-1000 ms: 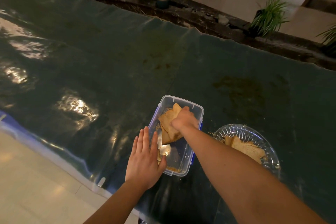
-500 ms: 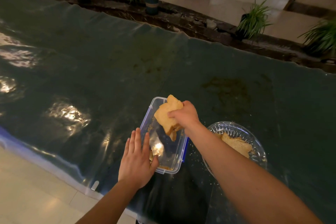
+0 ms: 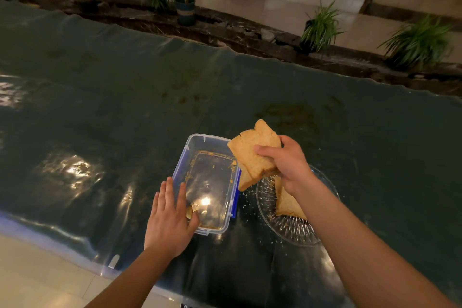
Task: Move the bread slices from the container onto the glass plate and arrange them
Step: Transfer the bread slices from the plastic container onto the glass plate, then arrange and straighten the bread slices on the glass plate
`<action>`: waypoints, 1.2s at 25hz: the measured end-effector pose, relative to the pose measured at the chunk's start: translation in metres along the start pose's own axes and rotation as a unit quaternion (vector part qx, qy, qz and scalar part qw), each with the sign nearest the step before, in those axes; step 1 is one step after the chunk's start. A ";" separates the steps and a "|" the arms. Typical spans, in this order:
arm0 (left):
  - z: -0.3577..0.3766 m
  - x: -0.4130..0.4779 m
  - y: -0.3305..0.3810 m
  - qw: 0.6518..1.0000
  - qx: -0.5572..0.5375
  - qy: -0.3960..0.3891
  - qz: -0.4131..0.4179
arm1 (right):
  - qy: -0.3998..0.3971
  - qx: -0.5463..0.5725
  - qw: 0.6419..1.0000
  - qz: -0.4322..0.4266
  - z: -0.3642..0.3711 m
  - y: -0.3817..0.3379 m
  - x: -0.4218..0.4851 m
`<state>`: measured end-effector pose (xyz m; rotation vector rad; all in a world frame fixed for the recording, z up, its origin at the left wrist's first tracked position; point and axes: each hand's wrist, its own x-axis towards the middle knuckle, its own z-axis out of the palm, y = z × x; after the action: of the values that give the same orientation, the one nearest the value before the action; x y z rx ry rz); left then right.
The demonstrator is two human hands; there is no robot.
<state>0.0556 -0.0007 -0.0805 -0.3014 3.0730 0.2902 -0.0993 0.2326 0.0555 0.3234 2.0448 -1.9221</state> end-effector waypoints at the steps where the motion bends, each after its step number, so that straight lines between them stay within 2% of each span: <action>1: 0.001 0.000 -0.001 1.000 0.004 -0.001 -0.002 | 0.006 0.005 1.000 0.004 -0.009 0.002 -0.003; 13: 0.003 -0.002 -0.003 1.000 0.016 0.001 -0.001 | 0.070 0.040 0.991 0.109 -0.089 0.076 -0.009; 18: 0.000 -0.006 0.003 1.000 0.012 -0.006 -0.007 | 0.122 0.063 0.981 0.137 -0.116 0.118 -0.013; 20: -0.002 -0.006 0.004 1.000 0.008 -0.007 -0.010 | 0.156 0.028 0.981 0.110 -0.123 0.129 -0.019; 23: -0.005 -0.005 0.006 1.000 -0.013 -0.020 -0.020 | 0.185 -0.104 0.974 0.081 -0.130 0.139 -0.023; 26: -0.011 0.000 0.011 0.994 -0.093 -0.017 -0.048 | 0.189 -0.196 0.960 0.070 -0.134 0.145 -0.024; 28: -0.015 0.004 0.015 0.982 -0.165 0.010 -0.094 | 0.192 -0.219 0.954 0.063 -0.139 0.148 -0.024; 30: -0.019 0.011 0.015 0.952 -0.247 0.035 -0.175 | 0.193 -0.220 0.955 0.054 -0.142 0.151 -0.026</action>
<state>0.0418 0.0080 -0.0601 -0.8729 2.8834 1.0437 -0.0295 0.3865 -0.0672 0.7259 2.5645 -1.3625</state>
